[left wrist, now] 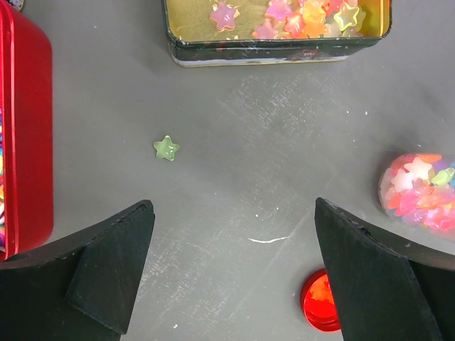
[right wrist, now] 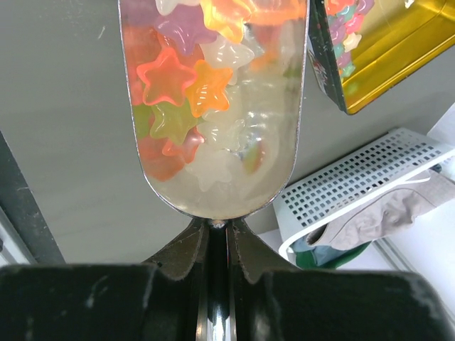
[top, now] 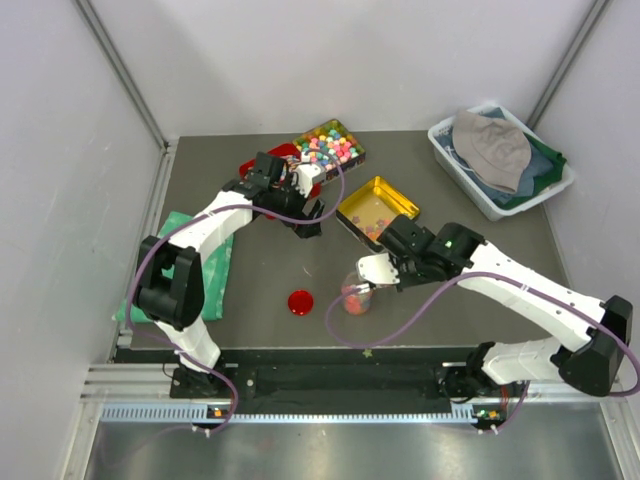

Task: Pack the candies
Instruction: Place the fake candies in the packing bottle.

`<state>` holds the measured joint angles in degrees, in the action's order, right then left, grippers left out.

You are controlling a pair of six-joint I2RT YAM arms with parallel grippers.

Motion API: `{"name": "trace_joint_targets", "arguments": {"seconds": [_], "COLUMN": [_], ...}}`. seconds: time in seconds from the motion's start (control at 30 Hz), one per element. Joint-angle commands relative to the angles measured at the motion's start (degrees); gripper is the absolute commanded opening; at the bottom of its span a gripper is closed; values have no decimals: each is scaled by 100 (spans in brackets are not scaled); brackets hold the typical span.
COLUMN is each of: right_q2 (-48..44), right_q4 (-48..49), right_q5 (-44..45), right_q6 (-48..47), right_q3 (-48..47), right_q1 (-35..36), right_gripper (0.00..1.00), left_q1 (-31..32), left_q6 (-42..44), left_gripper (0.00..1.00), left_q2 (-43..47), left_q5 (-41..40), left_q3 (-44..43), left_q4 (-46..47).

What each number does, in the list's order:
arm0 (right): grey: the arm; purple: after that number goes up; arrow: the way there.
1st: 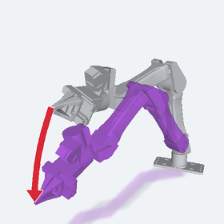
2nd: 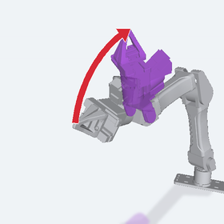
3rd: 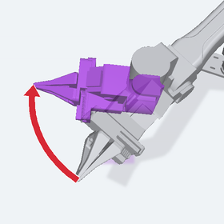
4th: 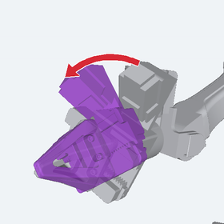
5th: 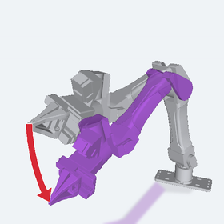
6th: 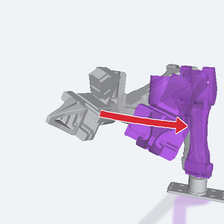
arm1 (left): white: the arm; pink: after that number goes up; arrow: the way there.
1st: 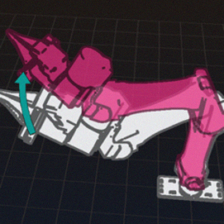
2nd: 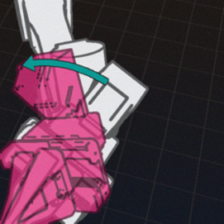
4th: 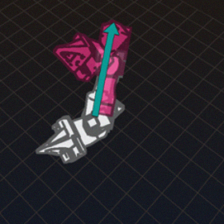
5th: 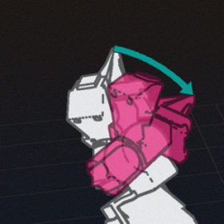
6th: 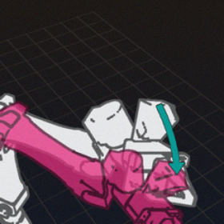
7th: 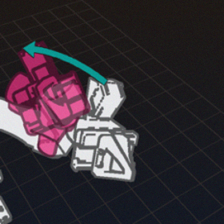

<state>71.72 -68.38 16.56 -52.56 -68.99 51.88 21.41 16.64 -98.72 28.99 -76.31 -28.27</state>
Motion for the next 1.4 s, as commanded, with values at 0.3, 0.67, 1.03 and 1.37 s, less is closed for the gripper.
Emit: {"name": "trace_joint_targets", "arguments": {"seconds": [0.3, 0.67, 1.03, 1.37], "right_q2": [175, 228, 263, 281], "right_q4": [88, 97, 97, 150], "right_q5": [322, 541, 858, 1139], "right_q6": [-141, -237, -387, -589], "right_q3": [-317, -361, -369, -466], "right_q1": [235, 393, 516, 613], "right_gripper": [0, 0, 0, 0], "left_q1": [-49, -58, -67, -75], "left_q6": [-3, -12, -38, -47], "left_gripper": [99, 99, 99, 99], "left_q2": [327, 318, 292, 283], "left_q5": [168, 212, 238, 265], "left_q3": [55, 46, 64, 64], "left_q4": [147, 173, 199, 208]}}
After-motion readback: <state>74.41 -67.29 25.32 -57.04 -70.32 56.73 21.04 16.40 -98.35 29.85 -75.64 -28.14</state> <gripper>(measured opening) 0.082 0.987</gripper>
